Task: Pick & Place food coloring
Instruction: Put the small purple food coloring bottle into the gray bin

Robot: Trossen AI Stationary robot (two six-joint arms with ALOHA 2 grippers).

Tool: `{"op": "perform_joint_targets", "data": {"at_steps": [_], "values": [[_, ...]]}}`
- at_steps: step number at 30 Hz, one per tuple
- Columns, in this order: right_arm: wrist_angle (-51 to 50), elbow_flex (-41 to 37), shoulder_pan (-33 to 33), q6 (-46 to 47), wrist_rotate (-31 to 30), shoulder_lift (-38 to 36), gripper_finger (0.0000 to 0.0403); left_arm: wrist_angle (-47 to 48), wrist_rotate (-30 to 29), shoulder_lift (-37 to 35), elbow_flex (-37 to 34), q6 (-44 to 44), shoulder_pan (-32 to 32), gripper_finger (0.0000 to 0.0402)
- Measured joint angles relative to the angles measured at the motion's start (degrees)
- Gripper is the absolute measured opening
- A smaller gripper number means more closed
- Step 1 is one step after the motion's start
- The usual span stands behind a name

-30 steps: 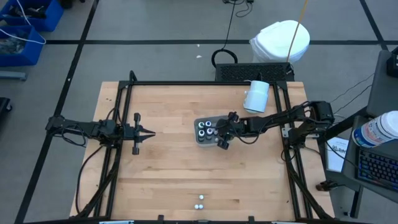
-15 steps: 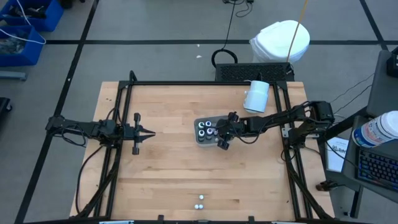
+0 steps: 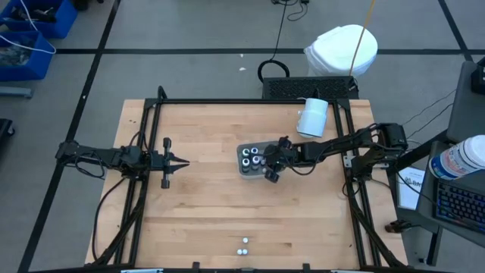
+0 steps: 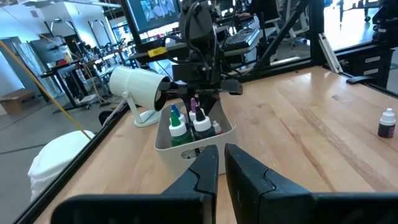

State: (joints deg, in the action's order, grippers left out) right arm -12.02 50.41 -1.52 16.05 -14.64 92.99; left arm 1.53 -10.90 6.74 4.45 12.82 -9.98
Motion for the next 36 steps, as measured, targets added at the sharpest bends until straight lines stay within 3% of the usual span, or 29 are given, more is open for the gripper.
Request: {"op": "perform_joint_targets", "data": {"at_steps": [7, 20, 29, 36], "values": [[0.2, 0.0, 0.0, -3.3, 1.1, 0.0, 0.0052, 0.0, 0.0, 0.0, 0.0, 0.0, 0.0, 0.0037], [0.0, 0.0, 0.0, -0.5, 1.2, 0.0, 0.0053, 0.0, 0.0, 0.0, 0.0, -0.1, 0.0, 0.0037], [0.5, -0.1, 0.0, -0.7, 1.5, 0.1, 0.0088, 0.0, 0.0, 0.0, 0.0, -0.3, 0.0, 0.0037], [0.2, -0.2, 0.0, -0.7, 1.6, 0.1, 0.0088, 0.0, 0.0, 0.0, 0.0, -0.3, 0.0, 0.0037]]}}
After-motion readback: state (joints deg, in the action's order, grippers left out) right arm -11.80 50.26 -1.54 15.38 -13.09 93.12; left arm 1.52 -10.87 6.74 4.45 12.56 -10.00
